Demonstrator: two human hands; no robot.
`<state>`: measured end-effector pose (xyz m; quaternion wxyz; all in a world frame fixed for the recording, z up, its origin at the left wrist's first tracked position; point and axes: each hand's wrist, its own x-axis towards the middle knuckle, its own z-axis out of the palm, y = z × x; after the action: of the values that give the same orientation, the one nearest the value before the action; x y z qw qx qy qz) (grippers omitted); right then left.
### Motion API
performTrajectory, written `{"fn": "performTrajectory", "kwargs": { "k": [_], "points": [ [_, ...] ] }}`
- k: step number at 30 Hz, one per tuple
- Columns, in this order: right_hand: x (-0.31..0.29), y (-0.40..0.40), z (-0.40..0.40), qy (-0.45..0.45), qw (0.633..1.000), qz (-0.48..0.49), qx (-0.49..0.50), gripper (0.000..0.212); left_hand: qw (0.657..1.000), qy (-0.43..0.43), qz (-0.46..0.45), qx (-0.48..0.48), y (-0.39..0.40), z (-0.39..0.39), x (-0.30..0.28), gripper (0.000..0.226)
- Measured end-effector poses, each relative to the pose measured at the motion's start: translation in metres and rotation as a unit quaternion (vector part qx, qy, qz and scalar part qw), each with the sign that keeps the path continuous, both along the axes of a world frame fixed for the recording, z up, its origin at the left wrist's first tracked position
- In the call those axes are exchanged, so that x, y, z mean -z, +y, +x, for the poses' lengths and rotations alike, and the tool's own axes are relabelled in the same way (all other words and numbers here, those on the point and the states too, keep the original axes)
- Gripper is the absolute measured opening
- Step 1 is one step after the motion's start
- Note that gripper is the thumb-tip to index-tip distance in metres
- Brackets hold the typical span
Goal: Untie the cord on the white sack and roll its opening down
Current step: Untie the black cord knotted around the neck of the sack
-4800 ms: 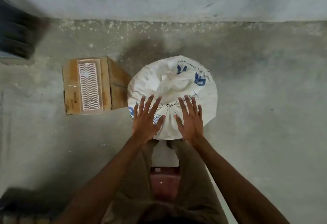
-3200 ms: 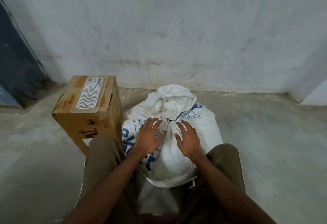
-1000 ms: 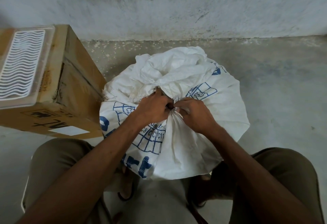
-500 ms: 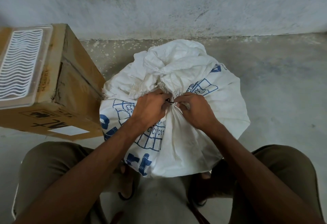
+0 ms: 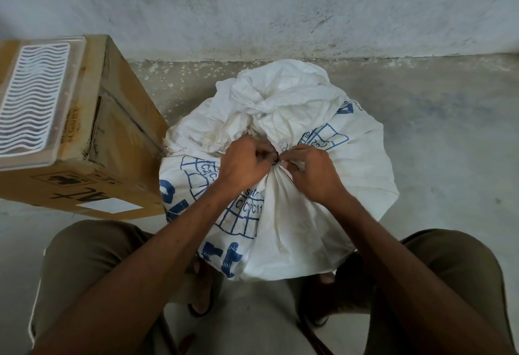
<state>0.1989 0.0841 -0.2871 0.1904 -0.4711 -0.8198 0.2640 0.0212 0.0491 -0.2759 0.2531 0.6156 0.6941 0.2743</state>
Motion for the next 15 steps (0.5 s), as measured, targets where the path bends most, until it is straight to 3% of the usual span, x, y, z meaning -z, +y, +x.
{"fn": "performTrajectory", "kwargs": {
  "k": [3, 6, 10, 15],
  "points": [
    [0.001, 0.002, 0.002, 0.005, 1.0, -0.03, -0.006, 0.031, 0.999, -0.011, -0.021, -0.036, 0.002, 0.005, 0.0, 0.023],
    [0.003, 0.005, 0.005, -0.01, 0.999, -0.047, -0.024, 0.031, 0.998, 0.036, -0.022, -0.047, 0.006, 0.011, -0.001, 0.017],
    [0.001, 0.008, 0.009, -0.024, 0.997, -0.059, -0.041, 0.036, 0.997, 0.035, -0.047, -0.052, 0.011, 0.01, 0.0, 0.008],
    [-0.001, -0.001, 0.005, -0.069, 0.994, -0.052, -0.06, 0.037, 0.986, 0.159, -0.052, -0.014, 0.013, 0.016, -0.01, 0.011]
  ]
}}
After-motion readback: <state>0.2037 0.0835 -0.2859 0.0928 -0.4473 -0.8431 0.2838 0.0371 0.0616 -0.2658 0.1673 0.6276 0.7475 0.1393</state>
